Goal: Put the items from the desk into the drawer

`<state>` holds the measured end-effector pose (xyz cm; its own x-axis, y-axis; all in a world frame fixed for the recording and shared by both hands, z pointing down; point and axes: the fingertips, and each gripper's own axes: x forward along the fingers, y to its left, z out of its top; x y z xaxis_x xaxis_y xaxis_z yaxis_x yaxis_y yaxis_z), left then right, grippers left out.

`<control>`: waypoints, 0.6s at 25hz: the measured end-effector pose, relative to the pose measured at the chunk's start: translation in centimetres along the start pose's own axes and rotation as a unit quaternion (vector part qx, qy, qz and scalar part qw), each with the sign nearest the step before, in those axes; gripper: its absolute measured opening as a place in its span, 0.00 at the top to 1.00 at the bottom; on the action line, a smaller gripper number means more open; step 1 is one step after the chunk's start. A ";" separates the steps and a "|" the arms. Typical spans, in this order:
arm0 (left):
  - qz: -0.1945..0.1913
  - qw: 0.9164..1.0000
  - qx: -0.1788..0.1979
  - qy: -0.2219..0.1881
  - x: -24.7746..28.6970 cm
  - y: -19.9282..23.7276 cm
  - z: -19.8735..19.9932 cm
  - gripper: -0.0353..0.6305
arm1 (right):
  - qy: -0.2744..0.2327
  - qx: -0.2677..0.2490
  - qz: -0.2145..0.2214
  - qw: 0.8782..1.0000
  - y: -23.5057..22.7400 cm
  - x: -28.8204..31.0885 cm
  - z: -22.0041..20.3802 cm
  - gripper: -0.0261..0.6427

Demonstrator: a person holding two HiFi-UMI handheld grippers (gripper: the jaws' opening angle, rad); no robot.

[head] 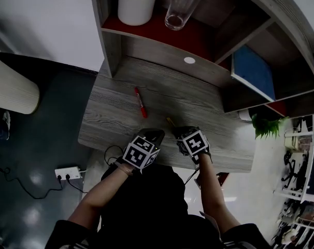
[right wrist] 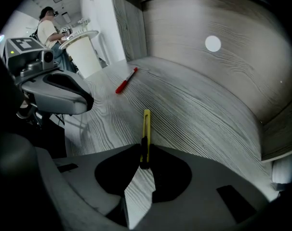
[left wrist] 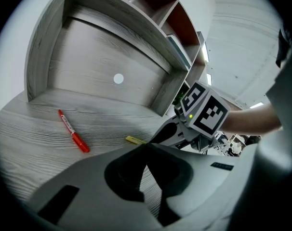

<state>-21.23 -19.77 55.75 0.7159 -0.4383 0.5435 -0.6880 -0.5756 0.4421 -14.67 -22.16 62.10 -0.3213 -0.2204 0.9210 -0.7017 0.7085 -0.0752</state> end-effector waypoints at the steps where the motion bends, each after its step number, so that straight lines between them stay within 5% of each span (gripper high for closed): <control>1: -0.001 1.000 0.001 0.000 0.0 0.0 -0.1 0.92 | 0.000 0.004 0.000 1.000 0.0 0.0 -0.1 0.86; 15: -0.019 1.000 0.011 0.016 0.7 -1.8 -1.2 0.92 | -0.054 0.073 -0.029 0.995 -0.9 -2.4 -0.9 0.86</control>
<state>-19.65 -18.20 56.24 0.7369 -0.3933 0.5498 -0.6574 -0.6064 0.4474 -12.73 -21.67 60.30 -0.3380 -0.3348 0.8796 -0.8040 0.5886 -0.0848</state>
